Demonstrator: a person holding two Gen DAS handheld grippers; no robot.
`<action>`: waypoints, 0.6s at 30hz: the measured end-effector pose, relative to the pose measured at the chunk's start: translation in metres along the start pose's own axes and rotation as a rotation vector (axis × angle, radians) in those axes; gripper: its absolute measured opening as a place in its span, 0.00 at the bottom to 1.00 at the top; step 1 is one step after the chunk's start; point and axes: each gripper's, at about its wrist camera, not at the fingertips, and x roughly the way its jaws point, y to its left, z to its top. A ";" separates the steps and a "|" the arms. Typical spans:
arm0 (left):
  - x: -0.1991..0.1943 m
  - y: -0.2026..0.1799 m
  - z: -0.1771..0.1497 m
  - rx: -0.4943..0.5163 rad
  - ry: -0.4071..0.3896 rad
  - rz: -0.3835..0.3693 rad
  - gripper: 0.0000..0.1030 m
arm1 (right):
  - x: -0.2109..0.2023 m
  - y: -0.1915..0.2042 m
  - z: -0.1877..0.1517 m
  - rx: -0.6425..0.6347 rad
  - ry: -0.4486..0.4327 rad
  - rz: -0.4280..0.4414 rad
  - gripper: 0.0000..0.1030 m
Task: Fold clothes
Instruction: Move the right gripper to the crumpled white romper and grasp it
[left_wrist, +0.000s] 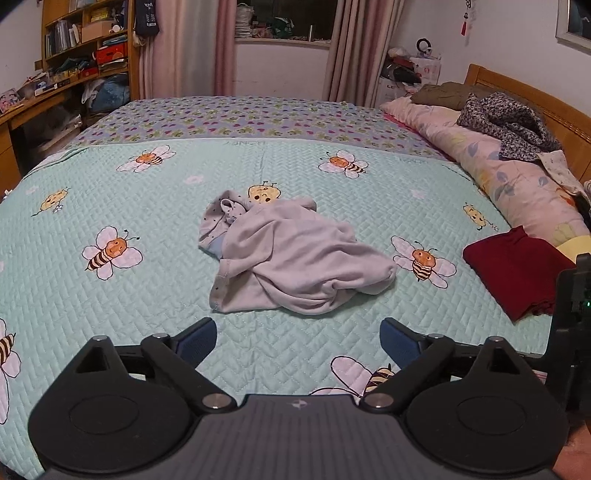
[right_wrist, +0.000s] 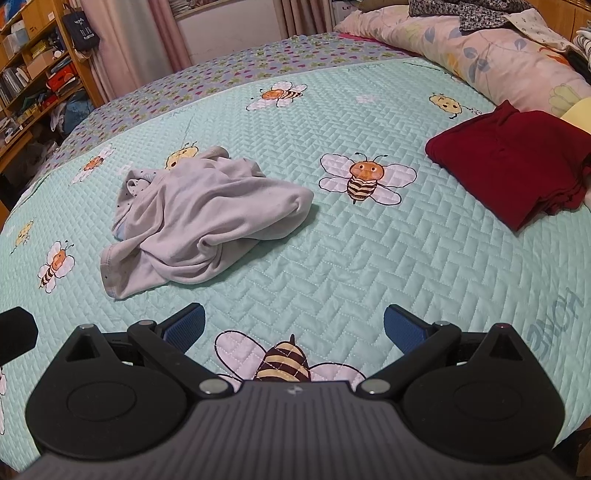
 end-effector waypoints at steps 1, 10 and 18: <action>0.000 0.000 0.000 0.001 -0.001 -0.001 0.94 | 0.000 0.000 0.000 -0.001 0.002 0.000 0.99; 0.008 0.013 -0.001 -0.034 0.013 -0.015 0.95 | -0.001 -0.002 -0.002 0.007 -0.002 0.003 0.99; 0.064 0.046 -0.008 -0.123 0.187 0.082 0.99 | 0.008 -0.009 0.000 0.044 -0.017 0.102 0.99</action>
